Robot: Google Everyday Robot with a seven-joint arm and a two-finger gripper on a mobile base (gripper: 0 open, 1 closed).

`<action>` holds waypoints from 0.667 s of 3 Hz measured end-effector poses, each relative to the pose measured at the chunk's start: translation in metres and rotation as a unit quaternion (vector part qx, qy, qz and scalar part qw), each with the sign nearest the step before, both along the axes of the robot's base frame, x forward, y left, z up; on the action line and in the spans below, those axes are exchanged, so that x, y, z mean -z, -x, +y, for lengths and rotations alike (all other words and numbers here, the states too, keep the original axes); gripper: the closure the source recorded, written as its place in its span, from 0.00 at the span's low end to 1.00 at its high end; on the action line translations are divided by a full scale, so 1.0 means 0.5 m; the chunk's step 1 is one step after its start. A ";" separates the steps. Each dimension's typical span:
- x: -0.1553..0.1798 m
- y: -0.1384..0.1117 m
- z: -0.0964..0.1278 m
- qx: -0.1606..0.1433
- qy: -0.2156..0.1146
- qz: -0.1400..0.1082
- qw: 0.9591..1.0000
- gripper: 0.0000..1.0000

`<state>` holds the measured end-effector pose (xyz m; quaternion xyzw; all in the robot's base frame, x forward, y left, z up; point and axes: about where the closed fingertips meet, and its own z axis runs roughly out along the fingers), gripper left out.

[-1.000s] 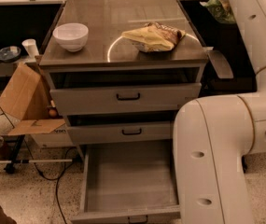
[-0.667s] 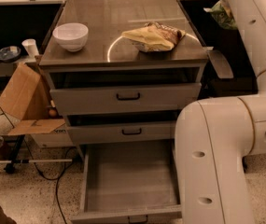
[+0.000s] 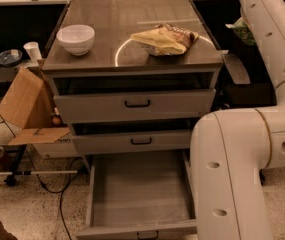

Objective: Place green jalapeno chip bag into bottom drawer

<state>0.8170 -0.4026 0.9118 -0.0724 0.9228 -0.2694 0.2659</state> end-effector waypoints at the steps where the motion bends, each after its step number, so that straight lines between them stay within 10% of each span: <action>1: 0.044 0.018 -0.032 0.013 0.005 0.028 1.000 1.00; 2: 0.044 0.018 -0.032 0.013 0.005 0.028 1.000 1.00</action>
Offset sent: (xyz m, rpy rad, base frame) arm -0.0076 -0.0135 -0.0184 -0.0087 0.0462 -0.0220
